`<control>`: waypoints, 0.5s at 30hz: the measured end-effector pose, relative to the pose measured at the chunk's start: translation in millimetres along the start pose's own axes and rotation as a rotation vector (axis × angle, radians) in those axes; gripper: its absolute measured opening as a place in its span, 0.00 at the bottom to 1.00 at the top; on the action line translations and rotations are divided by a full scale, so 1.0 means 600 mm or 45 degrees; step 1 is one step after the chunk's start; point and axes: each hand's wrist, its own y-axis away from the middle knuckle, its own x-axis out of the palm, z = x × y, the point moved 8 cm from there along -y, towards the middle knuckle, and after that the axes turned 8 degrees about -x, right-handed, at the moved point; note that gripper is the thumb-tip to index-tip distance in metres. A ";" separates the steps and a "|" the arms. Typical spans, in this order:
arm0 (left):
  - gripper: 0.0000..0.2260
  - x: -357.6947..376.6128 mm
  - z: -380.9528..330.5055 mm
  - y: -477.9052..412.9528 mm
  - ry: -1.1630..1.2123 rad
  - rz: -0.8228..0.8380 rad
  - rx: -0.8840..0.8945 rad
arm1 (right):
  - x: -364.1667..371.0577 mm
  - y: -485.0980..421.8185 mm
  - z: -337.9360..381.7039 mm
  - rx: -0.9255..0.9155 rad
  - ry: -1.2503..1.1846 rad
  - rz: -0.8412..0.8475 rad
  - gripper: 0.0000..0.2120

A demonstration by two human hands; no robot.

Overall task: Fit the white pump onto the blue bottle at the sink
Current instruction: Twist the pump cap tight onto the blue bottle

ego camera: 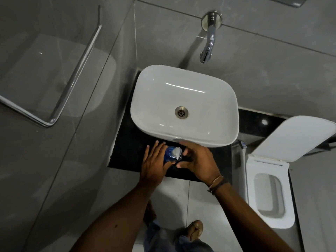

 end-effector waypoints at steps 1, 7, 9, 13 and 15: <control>0.29 0.000 0.000 0.000 0.013 0.003 -0.008 | 0.002 0.003 -0.011 0.030 0.003 -0.011 0.39; 0.29 0.002 0.002 0.000 0.093 0.082 -0.075 | 0.044 0.009 -0.061 0.257 -0.246 -0.076 0.34; 0.29 0.002 0.001 0.000 0.127 0.119 -0.100 | 0.060 0.006 -0.067 0.266 -0.308 -0.073 0.33; 0.29 0.007 0.005 0.005 0.212 0.207 -0.189 | 0.078 0.004 -0.081 0.291 -0.401 -0.099 0.31; 0.29 0.011 0.006 0.005 0.257 0.245 -0.223 | 0.082 0.006 -0.084 0.297 -0.437 -0.110 0.30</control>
